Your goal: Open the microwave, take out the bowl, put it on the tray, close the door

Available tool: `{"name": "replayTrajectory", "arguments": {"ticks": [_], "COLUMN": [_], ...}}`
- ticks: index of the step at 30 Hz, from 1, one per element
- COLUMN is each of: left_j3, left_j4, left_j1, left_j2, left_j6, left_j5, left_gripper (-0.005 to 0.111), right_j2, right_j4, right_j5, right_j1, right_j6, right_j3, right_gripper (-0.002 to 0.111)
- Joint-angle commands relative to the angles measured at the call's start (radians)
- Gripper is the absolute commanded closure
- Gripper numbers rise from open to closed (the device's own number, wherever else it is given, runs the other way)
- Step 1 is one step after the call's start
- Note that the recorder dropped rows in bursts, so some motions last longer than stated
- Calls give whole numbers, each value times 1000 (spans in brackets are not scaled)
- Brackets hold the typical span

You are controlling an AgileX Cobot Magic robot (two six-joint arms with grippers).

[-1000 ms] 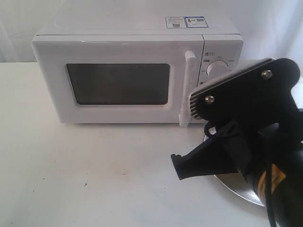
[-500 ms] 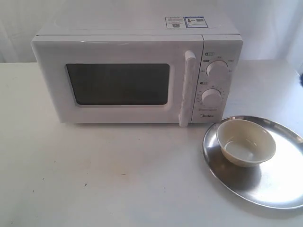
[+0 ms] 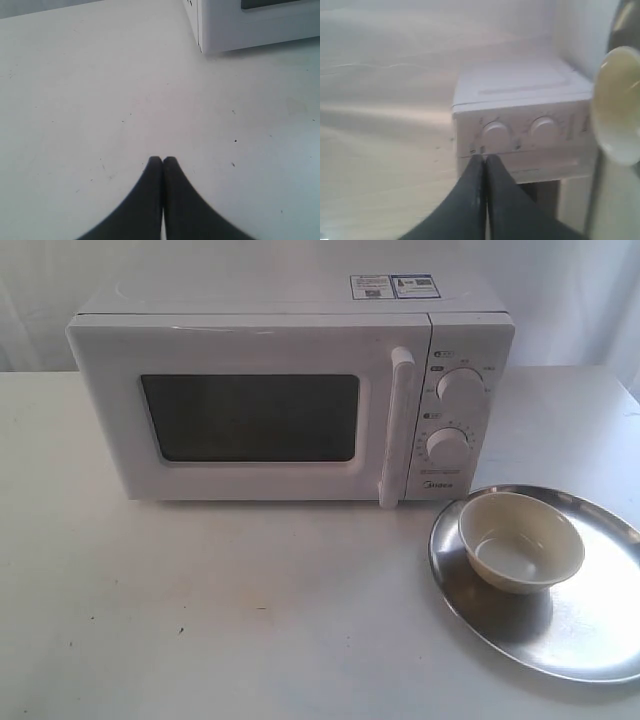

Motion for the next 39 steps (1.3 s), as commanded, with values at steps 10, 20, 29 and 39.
{"name": "replayTrajectory", "arguments": {"ticks": [10,20,29,39], "left_j3": [-2,-2,-2,-2], "left_j4": [-6,-6,-6,-6], "left_j1": [-4,-4,-4,-4], "left_j2": [-2,-2,-2,-2], "left_j6": [-4,-4,-4,-4], "left_j5": [1,1,1,1], "left_gripper": [107,107,107,107], "right_j2": [-6,-6,-6,-6], "right_j4": [40,263,359,339], "right_j5": [256,252,260,259], "right_j1": [-6,-6,-7,-55], "right_j6": [-1683,-2076,-2083,-2054], "right_j3": [6,6,6,6], "right_gripper": [108,108,108,108]}}
